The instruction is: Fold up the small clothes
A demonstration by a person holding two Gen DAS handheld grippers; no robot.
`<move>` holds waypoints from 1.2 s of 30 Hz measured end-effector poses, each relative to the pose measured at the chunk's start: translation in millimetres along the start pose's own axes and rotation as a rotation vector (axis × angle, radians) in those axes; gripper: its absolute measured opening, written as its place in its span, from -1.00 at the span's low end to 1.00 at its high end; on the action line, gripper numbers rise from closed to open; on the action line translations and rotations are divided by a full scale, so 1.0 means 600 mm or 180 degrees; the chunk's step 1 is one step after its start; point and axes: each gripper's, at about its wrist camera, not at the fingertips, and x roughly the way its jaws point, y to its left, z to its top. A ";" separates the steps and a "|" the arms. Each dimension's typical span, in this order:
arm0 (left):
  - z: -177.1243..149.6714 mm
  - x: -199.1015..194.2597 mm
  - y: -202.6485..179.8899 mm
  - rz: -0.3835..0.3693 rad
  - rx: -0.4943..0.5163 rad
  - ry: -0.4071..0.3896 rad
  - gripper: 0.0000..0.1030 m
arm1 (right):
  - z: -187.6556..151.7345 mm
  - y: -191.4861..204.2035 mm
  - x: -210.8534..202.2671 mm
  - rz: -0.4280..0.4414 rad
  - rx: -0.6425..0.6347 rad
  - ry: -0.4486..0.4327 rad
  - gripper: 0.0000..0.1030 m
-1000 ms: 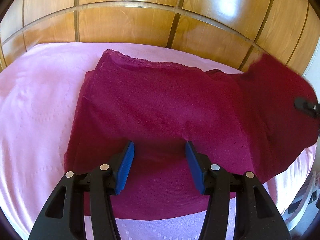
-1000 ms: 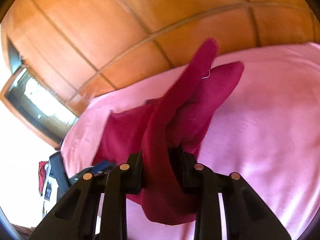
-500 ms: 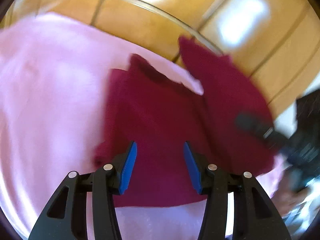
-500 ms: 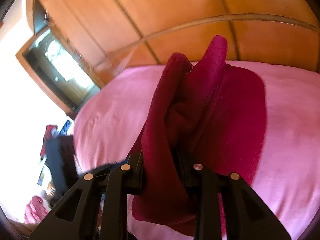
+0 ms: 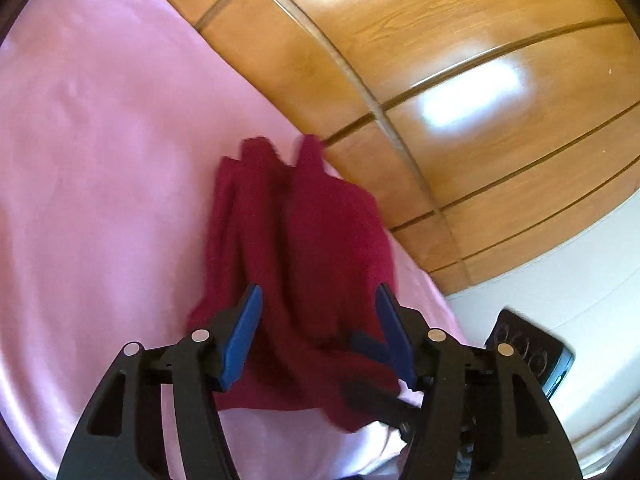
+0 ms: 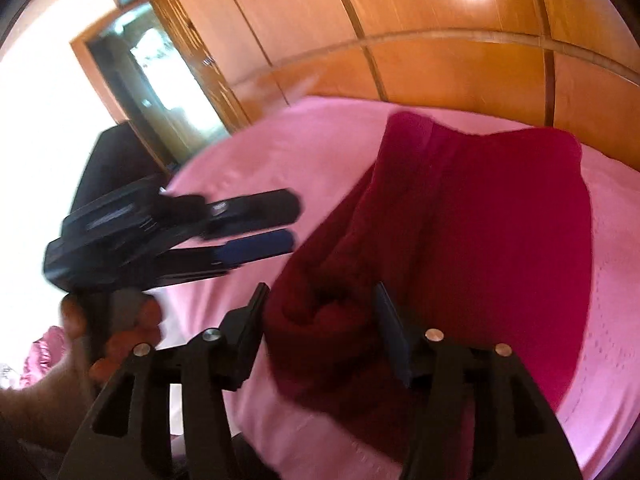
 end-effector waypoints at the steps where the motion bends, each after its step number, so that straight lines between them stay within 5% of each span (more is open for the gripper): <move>1: 0.005 -0.003 0.000 -0.0014 0.0019 -0.0001 0.18 | -0.007 -0.004 -0.017 0.0100 0.0033 -0.0016 0.06; 8: 0.005 -0.005 -0.025 0.0030 0.0036 0.0248 0.30 | -0.071 -0.035 -0.103 -0.0054 0.0127 -0.0077 0.10; 16: -0.022 0.062 -0.071 0.0653 0.0409 0.0617 0.29 | -0.105 -0.077 -0.119 -0.0481 0.0343 -0.0135 0.07; 18: -0.025 0.075 -0.080 0.0838 0.0571 0.0611 -0.66 | -0.109 -0.078 -0.120 -0.0493 0.0311 -0.0161 0.07; 21: -0.015 0.074 -0.084 0.1043 0.0747 0.0430 -0.86 | -0.103 -0.068 -0.100 -0.0491 0.0268 -0.0132 0.07; 24: -0.012 0.046 -0.068 0.1297 0.0855 0.0256 -0.86 | -0.102 -0.053 -0.082 -0.0446 0.0189 -0.0084 0.08; 28: -0.043 0.072 -0.007 0.1586 0.0727 0.0390 -0.85 | -0.113 -0.053 -0.034 -0.0504 0.0211 0.0064 0.09; 31: -0.061 0.068 -0.037 0.1703 0.0995 0.0220 -0.78 | -0.109 -0.059 -0.031 -0.0553 0.0212 0.0081 0.09; 33: -0.057 0.057 -0.059 0.1713 0.1060 0.0099 -0.47 | -0.100 -0.063 -0.046 -0.0462 0.0196 0.0164 0.17; 36: -0.039 0.034 -0.097 0.1739 0.1252 -0.0211 -0.47 | -0.080 -0.072 -0.080 -0.0343 0.0242 0.0129 0.21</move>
